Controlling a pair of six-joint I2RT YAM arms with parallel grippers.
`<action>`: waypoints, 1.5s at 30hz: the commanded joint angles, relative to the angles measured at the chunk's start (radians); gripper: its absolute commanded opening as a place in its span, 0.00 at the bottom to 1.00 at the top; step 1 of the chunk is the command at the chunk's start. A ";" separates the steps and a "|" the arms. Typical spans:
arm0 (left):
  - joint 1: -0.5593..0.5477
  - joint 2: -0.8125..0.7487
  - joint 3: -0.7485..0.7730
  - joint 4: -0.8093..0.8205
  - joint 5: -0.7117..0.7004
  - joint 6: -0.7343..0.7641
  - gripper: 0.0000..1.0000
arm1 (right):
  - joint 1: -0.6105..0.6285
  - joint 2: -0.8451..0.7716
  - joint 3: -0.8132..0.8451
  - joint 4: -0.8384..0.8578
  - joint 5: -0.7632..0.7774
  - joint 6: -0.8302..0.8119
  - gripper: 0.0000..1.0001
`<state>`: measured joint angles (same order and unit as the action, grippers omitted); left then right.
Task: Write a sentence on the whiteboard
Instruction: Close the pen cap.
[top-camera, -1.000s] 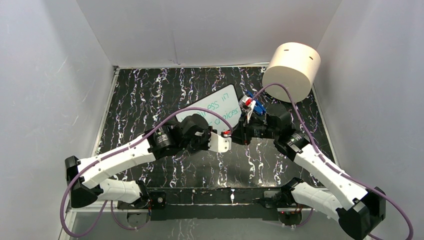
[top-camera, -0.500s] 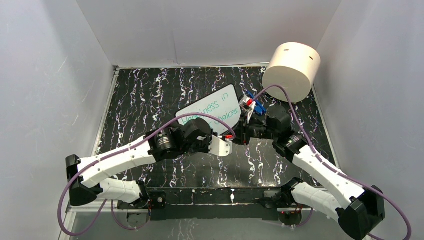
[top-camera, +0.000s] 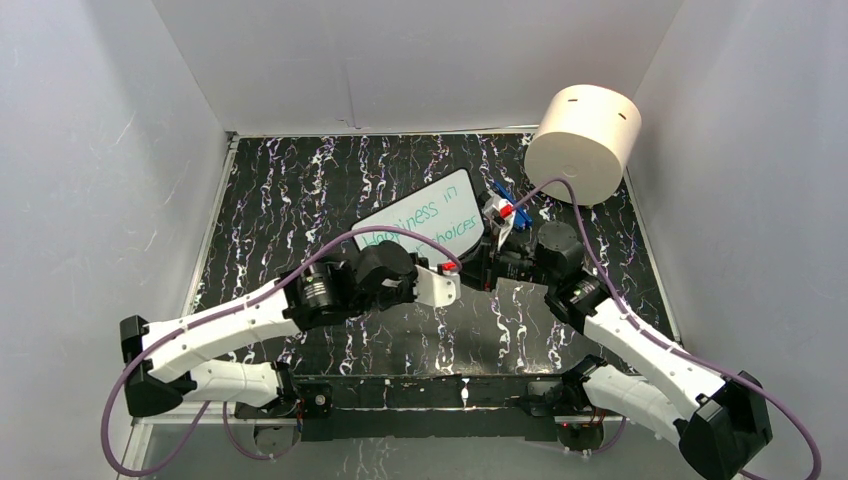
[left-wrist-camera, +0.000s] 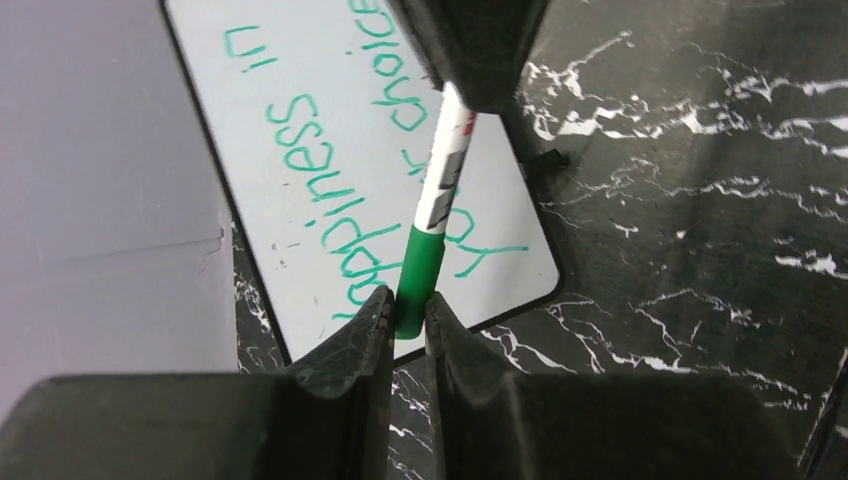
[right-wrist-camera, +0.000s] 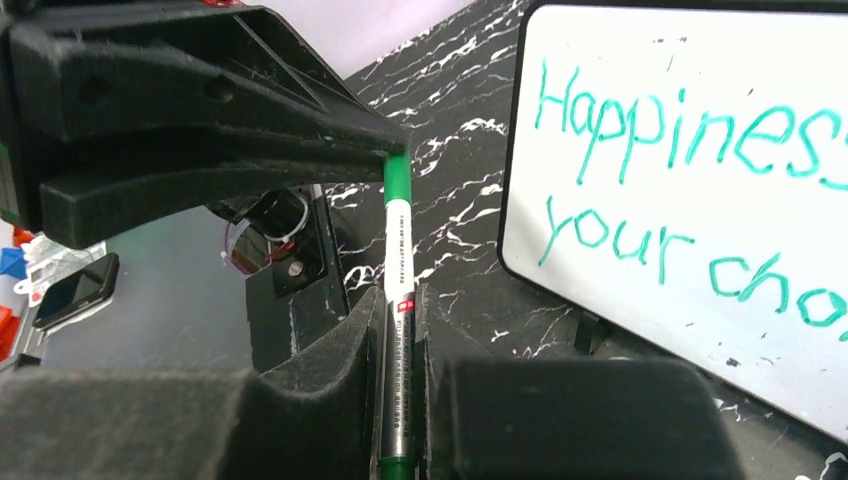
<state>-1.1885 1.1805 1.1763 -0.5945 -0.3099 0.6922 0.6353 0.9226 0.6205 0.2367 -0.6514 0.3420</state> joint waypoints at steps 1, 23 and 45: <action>-0.053 -0.106 -0.018 0.297 -0.029 -0.113 0.18 | 0.004 0.002 -0.051 0.108 0.178 -0.026 0.00; 0.208 -0.146 -0.112 0.370 -0.104 -1.009 0.49 | 0.004 -0.103 -0.247 0.419 0.286 0.067 0.00; 0.376 -0.029 -0.125 0.446 0.298 -1.239 0.44 | 0.004 -0.134 -0.274 0.494 0.269 0.093 0.00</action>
<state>-0.8192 1.1442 1.0534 -0.1867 -0.0689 -0.5209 0.6407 0.8059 0.3454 0.6495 -0.3870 0.4278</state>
